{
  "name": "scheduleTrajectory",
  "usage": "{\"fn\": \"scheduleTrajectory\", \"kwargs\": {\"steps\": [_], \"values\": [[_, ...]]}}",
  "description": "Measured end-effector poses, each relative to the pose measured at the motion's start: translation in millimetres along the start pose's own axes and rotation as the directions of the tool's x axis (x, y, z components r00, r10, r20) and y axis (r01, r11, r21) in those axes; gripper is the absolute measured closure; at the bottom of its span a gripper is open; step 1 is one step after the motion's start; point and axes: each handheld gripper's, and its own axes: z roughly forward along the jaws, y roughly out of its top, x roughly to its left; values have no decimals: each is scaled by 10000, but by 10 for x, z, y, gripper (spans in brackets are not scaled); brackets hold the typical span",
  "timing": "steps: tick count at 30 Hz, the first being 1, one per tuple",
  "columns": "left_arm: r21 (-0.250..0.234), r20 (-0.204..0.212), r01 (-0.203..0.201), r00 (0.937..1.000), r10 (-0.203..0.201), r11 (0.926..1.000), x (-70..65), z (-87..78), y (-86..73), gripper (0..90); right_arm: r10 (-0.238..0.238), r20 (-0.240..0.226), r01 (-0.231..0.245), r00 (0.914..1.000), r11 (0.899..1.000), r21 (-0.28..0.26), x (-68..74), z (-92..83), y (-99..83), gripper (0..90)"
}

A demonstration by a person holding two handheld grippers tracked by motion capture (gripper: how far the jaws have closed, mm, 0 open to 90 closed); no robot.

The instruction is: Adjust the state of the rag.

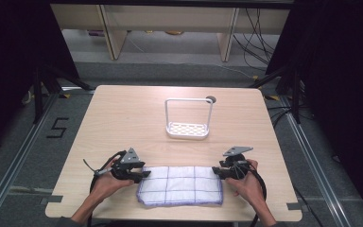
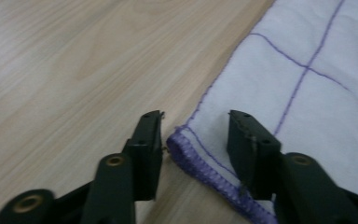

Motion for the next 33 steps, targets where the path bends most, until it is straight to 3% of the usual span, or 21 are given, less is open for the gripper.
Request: {"fn": "scheduleTrajectory", "kwargs": {"steps": [3, 5, 6, 7, 9, 12, 13, 15, 16, 21, 24, 27, 30, 33], "values": [[14, 79, -97, 9999, 97, 10000, -21, 15, -1, 643, 84, -94, -82, 9999, 9996, 261, 8, -6, 8, 606], [1, 112, -167, 9998, 167, 9999, -24, 14, 0, 748, -46, -125, 50, 9999, 9995, 322, 7, 19, 12, 651], [-13, 151, -216, 9997, 216, 9998, -29, 15, -1, 748, -199, -107, 201, 9997, 9996, 186, 3, 46, 4, 680], [8, 221, -298, 9993, 298, 9996, -32, 11, 0, 810, -257, -338, 269, 9991, 9990, 353, 1, 48, 14, 777], [-14, 207, -341, 9992, 341, 9994, -36, 10, -2, 825, -40, -473, 52, 9989, 9997, 248, 9, 53, 14, 802], [16, 148, -242, 9996, 242, 9997, -50, -4, -7, 845, -196, -613, 217, 9979, 9992, 336, -8, 49, 32, 846], [89, 111, -242, 9996, 241, 9997, -63, -23, -5, 855, -483, -554, 502, 9973, 9982, 336, -6, 48, 56, 853], [213, 139, -485, 9987, 482, 9986, -87, -61, -7, 857, -449, -596, 472, 9972, 9982, 370, 1, 37, 80, 855], [195, 98, -306, 9995, 304, 9993, -113, -70, -17, 859, -541, -539, 550, 9971, 9983, 169, 1, 51, 96, 856], [200, 100, -410, 9991, 408, 9990, -210, -142, -38, 860, -495, -533, 515, 9974, 9980, 377, -10, 33, 282, 858], [15, 259, -434, 9987, 433, 9991, -289, -207, -43, 860, -869, -420, 877, 9953, 9960, 162, -51, 48, 437, 858], [-242, 592, -303, 9977, 317, 9992, -417, -257, -51, 860, -1005, -200, 1012, 9947, 9941, 399, -62, 64, 700, 858], [-319, 761, -271, 9967, 295, 9991, -472, -265, -52, 859, -1168, -159, 1173, 9930, 9925, 341, -61, 109, 822, 858], [-606, 1001, 68, 9950, -7, 9981, -567, -256, -67, 859, -1741, -166, 1742, 9846, 9847, 85, -59, 195, 990, 858]]}}
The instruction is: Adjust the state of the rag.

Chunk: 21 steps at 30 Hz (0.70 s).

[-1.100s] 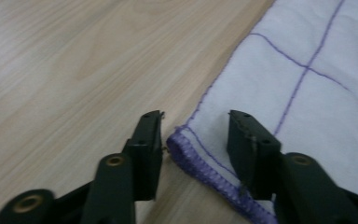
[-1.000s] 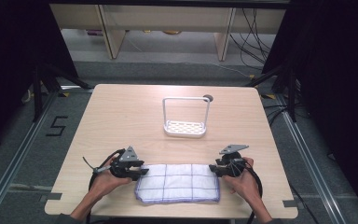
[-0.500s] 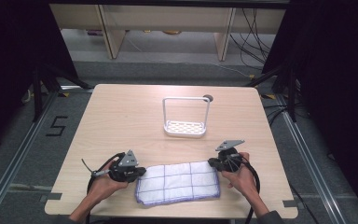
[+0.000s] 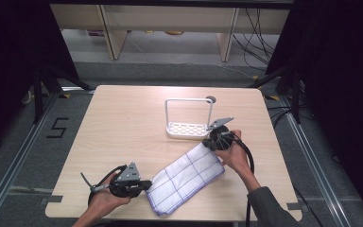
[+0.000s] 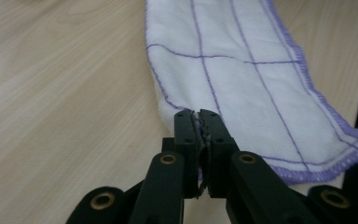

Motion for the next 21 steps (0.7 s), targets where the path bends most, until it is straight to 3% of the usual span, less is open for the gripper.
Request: {"fn": "scheduleTrajectory", "kwargs": {"steps": [2, 3, 4, 6, 8, 9, 13, 14, 16, 18, 19, 21], "values": [[-85, 174, -44, 9998, 46, 10000, -103, 20, 1, 859, -18, -66, 19, 10000, 9998, 209, 7, 41, 149, 858], [-85, 174, -44, 9998, 46, 10000, -103, 20, 1, 858, -18, -66, 19, 10000, 9998, 209, 7, 41, 149, 858], [-217, 265, -59, 9996, 65, 9997, -186, 43, 6, 858, -250, -80, 250, 9997, 9997, -34, 11, 113, 229, 858], [-347, 300, 93, 9995, -82, 9994, -245, 65, 16, 858, -316, -156, 317, 9994, 9995, 83, 17, 135, 272, 858], [-291, 360, -132, 9992, 143, 9995, -299, 92, 33, 858, -507, -190, 510, 9985, 9986, 167, 33, 195, 352, 859], [-384, 410, -117, 9991, 133, 9992, -329, 113, 37, 858, -953, -177, 953, 9953, 9954, -6, 34, 255, 397, 859], [-383, 531, -318, 9980, 338, 9988, -419, 181, 71, 857, -1303, -292, 1303, 9910, 9915, -30, 98, 380, 536, 859], [-395, 521, -381, 9978, 402, 9985, -461, 201, 89, 857, -1633, -462, 1634, 9855, 9866, -34, 146, 464, 614, 859], [-421, 583, -413, 9973, 437, 9983, -484, 212, 97, 857, -1698, -493, 1698, 9842, 9855, -40, 164, 497, 637, 859], [-339, 805, -472, 9955, 498, 9983, -528, 228, 118, 856, -1556, -678, 1564, 9855, 9877, 70, 219, 572, 681, 859], [-482, 714, -590, 9955, 624, 9971, -550, 247, 124, 856, -1654, -965, 1661, 9815, 9861, -6, 241, 667, 711, 859], [-536, 798, -739, 9937, 781, 9958, -593, 273, 146, 856, -1598, -1094, 1608, 9811, 9870, -5, 255, 709, 719, 859]]}}
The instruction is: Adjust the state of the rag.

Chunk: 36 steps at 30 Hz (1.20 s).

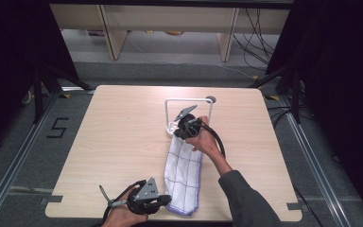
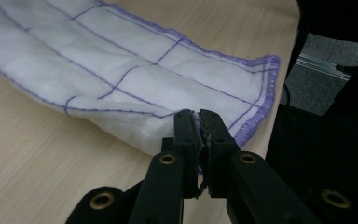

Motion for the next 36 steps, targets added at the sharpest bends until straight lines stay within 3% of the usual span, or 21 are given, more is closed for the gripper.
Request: {"fn": "scheduleTrajectory", "kwargs": {"steps": [1, 8, 11, 12, 13, 14, 15, 18, 20, 22, 23, 26, 27, 29, 30, 31, 33, 35, 36], "values": [[23, 83, -251, 9997, 250, 9997, -30, 32, 18, 856, 51, -191, -50, 9998, 10000, 39, 16, 99, 7, 859], [30, 277, -189, 9994, 189, 9998, -70, 89, 10, 839, 274, -590, -265, 9979, 9995, 168, 84, 278, 8, 855], [6, 633, -165, 9979, 164, 9999, -65, 83, 4, 821, 439, -768, -432, 9961, 9990, 107, 105, 316, 18, 836], [-138, 557, -54, 9984, 61, 9999, -77, 86, -1, 821, 506, -805, -497, 9955, 9987, 133, 112, 327, 22, 818], [-79, 718, 99, 9974, -93, 9999, -69, 65, 0, 721, 681, -751, -670, 9948, 9976, 163, 123, 342, 34, 702], [-185, 697, 133, 9975, -120, 9997, -55, 38, 6, 721, 681, -751, -670, 9948, 9976, 163, 123, 342, 34, 702], [-473, 648, 377, 9973, -346, 9982, -22, -31, 17, 646, 968, -599, -966, 9935, 9953, 77, 144, 305, 39, 671], [-779, 360, 592, 9978, -565, 9952, 35, -108, 33, 613, 889, -477, -900, 9949, 9957, -200, 142, 231, 39, 640], [-1164, 51, 1030, 9947, -1031, 9878, 134, -191, 65, 573, 1201, -427, -1217, 9918, 9919, -355, 132, 107, 25, 628], [-1263, -197, 1137, 9929, -1171, 9855, 238, -252, 89, 570, 1469, -222, -1479, 9889, 9877, -518, 101, -20, -18, 622], [-1246, -594, 1208, 9899, -1290, 9848, 367, -311, 111, 561, 2108, 192, -2098, 9773, 9767, -452, 88, -152, -99, 612], [-1427, -1019, 1399, 9826, -1552, 9798, 500, -327, 129, 555, 2019, 269, -2005, 9790, 9786, -471, 48, -241, -180, 608], [-1347, -1346, 1369, 9787, -1550, 9814, 581, -338, 135, 551, 2178, 501, -2155, 9747, 9753, -483, 30, -280, -234, 604], [-1438, -1592, 1648, 9693, -1872, 9758, 741, -313, 144, 534, 2384, 853, -2346, 9674, 9707, -522, -17, -371, -395, 598], [-1405, -1883, 1748, 9616, -1997, 9745, 817, -295, 149, 531, 2390, 1024, -2347, 9656, 9707, -520, -25, -389, -446, 594], [-1444, -1957, 1778, 9591, -2043, 9734, 897, -265, 148, 531, 2390, 1024, -2347, 9656, 9707, -520, -25, -389, -446, 594], [-1293, -2299, 1951, 9478, -2208, 9722, 1023, -217, 164, 524, 2722, 1039, -2687, 9566, 9621, -465, -35, -417, -538, 590], [-1186, -2374, 2135, 9422, -2365, 9697, 1143, -144, 179, 514, 2974, 1138, -2940, 9480, 9547, -453, -50, -437, -612, 578], [-981, -2380, 2110, 9440, -2288, 9726, 1204, -117, 186, 513, 2913, 1224, -2865, 9488, 9565, -556, -66, -420, -650, 575]]}}
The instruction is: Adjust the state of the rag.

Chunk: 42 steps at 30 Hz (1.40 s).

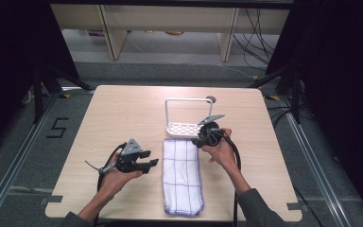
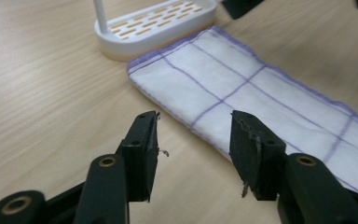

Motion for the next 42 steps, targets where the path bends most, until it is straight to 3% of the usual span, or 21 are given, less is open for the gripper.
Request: {"fn": "scheduleTrajectory", "kwargs": {"steps": [3, 4, 5, 7, 9, 16, 17, 19, 22, 25, 33, 34, 35, 38, 42], "values": [[147, -90, 145, 9999, -144, 9998, 81, 126, 65, 499, 290, -189, -290, 9994, 9996, 1, -13, 2, -46, 563], [169, -42, 255, 9997, -254, 9995, 109, 205, 111, 495, 348, -2, -348, 9994, 9991, -233, -10, 51, -76, 553], [113, -65, 297, 9995, -296, 9995, 121, 247, 135, 492, 405, -136, -404, 9991, 9991, 84, -7, 57, -74, 552], [335, -95, 235, 9997, -232, 9992, 143, 273, 157, 491, 283, -54, -283, 9996, 9996, -40, -13, 95, -84, 548], [263, -121, 472, 9988, -469, 9985, 204, 380, 189, 492, 414, -173, -413, 9990, 9991, 29, 3, 148, -75, 544], [473, -115, 609, 9981, -604, 9970, 270, 575, 199, 493, 389, -30, -388, 9992, 9988, 285, 25, 233, -54, 531], [520, -99, 571, 9983, -567, 9970, 279, 590, 202, 491, 367, -182, -360, 9992, 9987, 348, 1, 256, -69, 529], [476, -114, 574, 9983, -569, 9972, 291, 621, 220, 492, 399, -50, -397, 9992, 9987, 311, -8, 261, -77, 529], [505, 87, 466, 9989, -471, 9976, 299, 643, 252, 495, 793, -217, -789, 9966, 9967, 212, -15, 289, -96, 529], [483, 118, 376, 9992, -382, 9981, 302, 675, 269, 496, 610, -224, -602, 9979, 9976, 344, -36, 292, -101, 529], [537, 6, 274, 9996, -274, 9982, 334, 746, 297, 501, 793, -209, -784, 9966, 9961, 415, -34, 319, -118, 524], [488, -4, 300, 9995, -300, 9984, 329, 759, 301, 502, 558, -202, -551, 9982, 9979, 336, -52, 323, -119, 523], [612, 90, 180, 9998, -186, 9980, 331, 779, 311, 507, 713, -192, -706, 9973, 9969, 338, -43, 330, -123, 521], [787, 112, 43, 9999, -52, 9969, 320, 819, 305, 516, 389, -122, -385, 9992, 9988, 303, -71, 366, -140, 520], [923, 117, -68, 9999, 58, 9957, 313, 861, 288, 531, 400, -105, -397, 9991, 9987, 324, -63, 366, -153, 523]]}}
